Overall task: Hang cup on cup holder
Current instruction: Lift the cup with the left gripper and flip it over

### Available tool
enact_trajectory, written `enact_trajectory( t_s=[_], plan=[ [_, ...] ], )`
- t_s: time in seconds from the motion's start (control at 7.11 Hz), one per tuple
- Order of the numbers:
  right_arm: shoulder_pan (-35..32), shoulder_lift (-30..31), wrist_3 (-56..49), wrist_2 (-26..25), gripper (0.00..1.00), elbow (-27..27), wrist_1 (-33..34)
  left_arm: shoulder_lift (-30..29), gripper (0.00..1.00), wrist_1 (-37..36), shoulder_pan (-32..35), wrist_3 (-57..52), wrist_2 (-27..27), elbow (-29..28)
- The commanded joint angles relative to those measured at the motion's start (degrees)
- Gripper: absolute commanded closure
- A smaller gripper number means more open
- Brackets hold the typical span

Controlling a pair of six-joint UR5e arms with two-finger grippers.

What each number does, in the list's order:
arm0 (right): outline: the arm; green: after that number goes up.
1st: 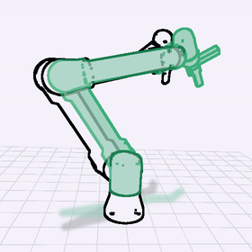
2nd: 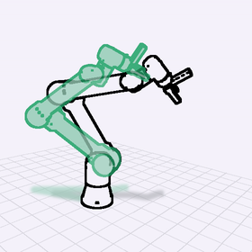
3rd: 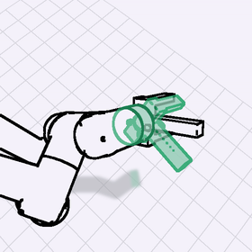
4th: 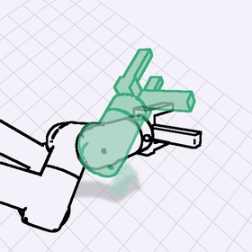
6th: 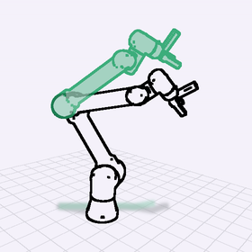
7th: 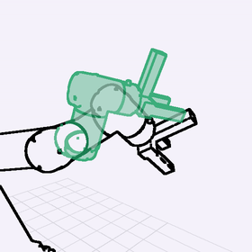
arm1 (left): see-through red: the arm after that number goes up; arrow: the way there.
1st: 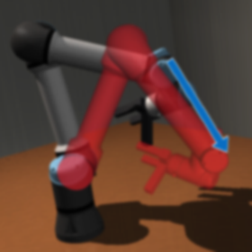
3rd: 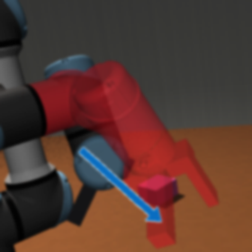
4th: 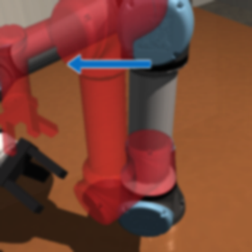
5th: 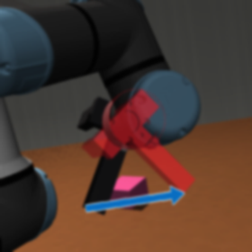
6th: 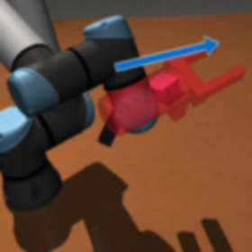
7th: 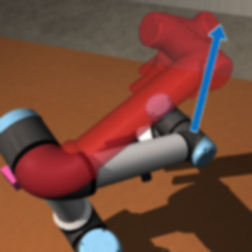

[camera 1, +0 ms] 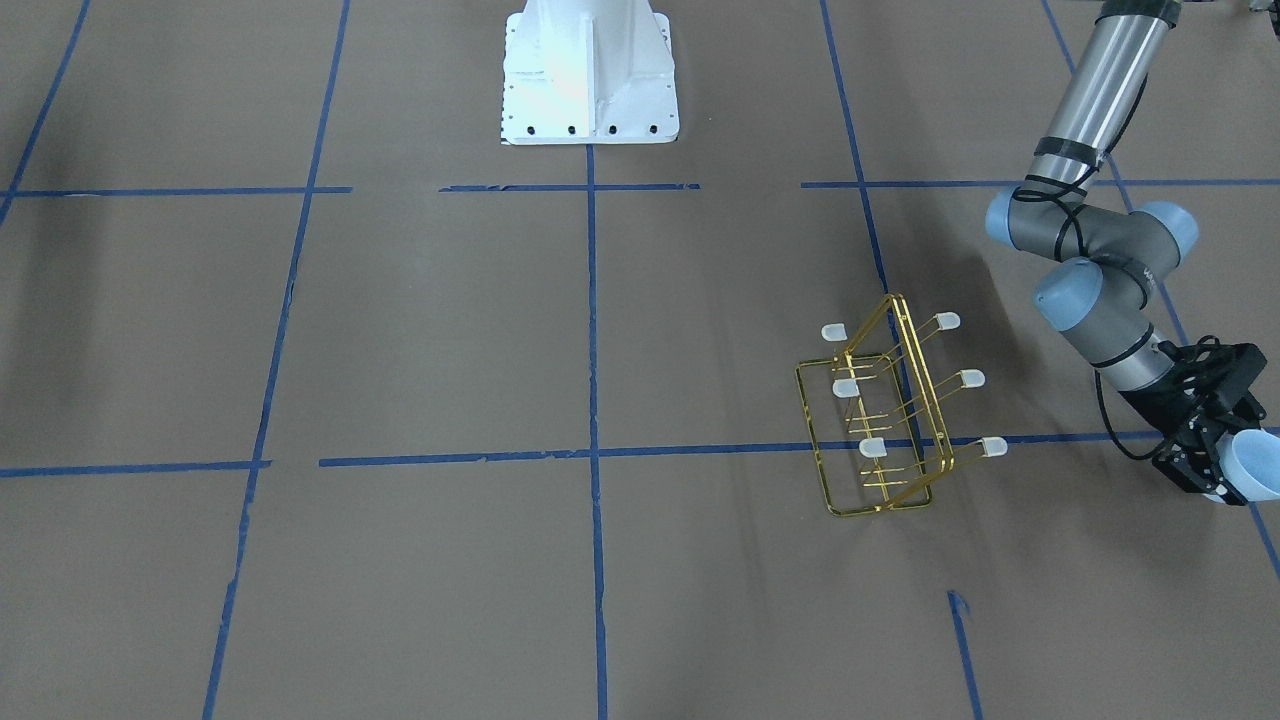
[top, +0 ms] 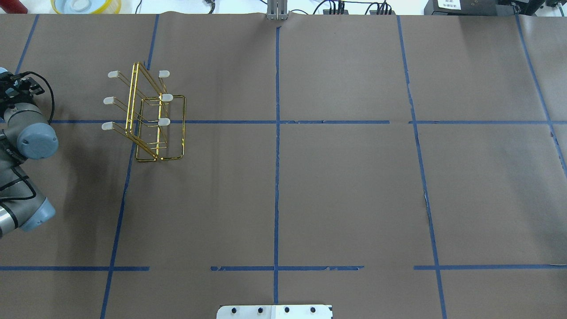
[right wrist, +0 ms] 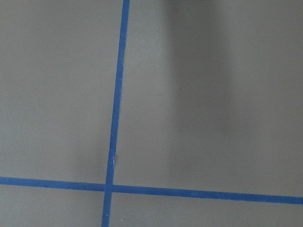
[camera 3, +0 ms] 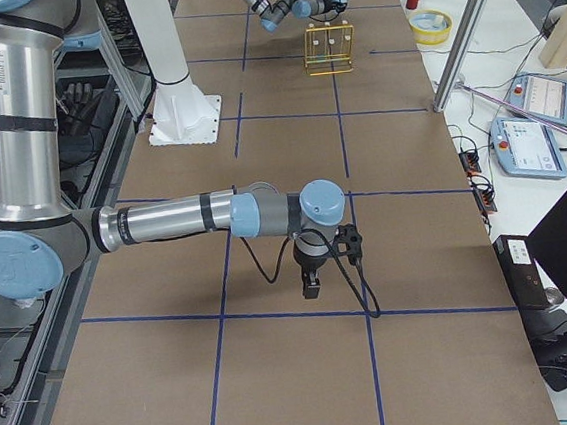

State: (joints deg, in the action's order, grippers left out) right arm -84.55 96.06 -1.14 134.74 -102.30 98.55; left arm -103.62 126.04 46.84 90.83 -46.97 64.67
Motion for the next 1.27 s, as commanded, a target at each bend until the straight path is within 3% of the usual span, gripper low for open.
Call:
enact_trajectory(
  t_s=[0.0,0.28,0.42,0.56,0.7,0.98,1.12],
  plan=[
    [0.0,0.0,0.0,0.0,0.00,0.0,0.0,0.1,0.91,0.0,3.4,-4.8,-0.8,4.6],
    [0.0,0.0,0.0,0.0,0.00,0.0,0.1,0.8,0.91,0.1,8.3,-10.7,-8.6,13.8],
    [0.0,0.0,0.0,0.0,0.00,-0.1,0.1,1.7,1.00,0.2,10.5,-12.2,-12.3,18.3],
    [0.0,0.0,0.0,0.0,0.00,0.0,0.1,3.9,1.00,0.3,10.8,-12.2,-15.5,24.5],
    [0.0,0.0,0.0,0.0,0.00,0.0,0.1,7.7,1.00,3.6,11.3,-12.1,-18.9,30.2],
    [0.0,0.0,0.0,0.0,0.00,0.0,0.1,12.1,1.00,12.9,11.6,-9.6,-24.5,35.2],
    [0.0,0.0,0.0,0.0,0.00,0.0,0.0,13.0,1.00,14.8,12.0,-2.6,-25.2,37.5]
  ],
)
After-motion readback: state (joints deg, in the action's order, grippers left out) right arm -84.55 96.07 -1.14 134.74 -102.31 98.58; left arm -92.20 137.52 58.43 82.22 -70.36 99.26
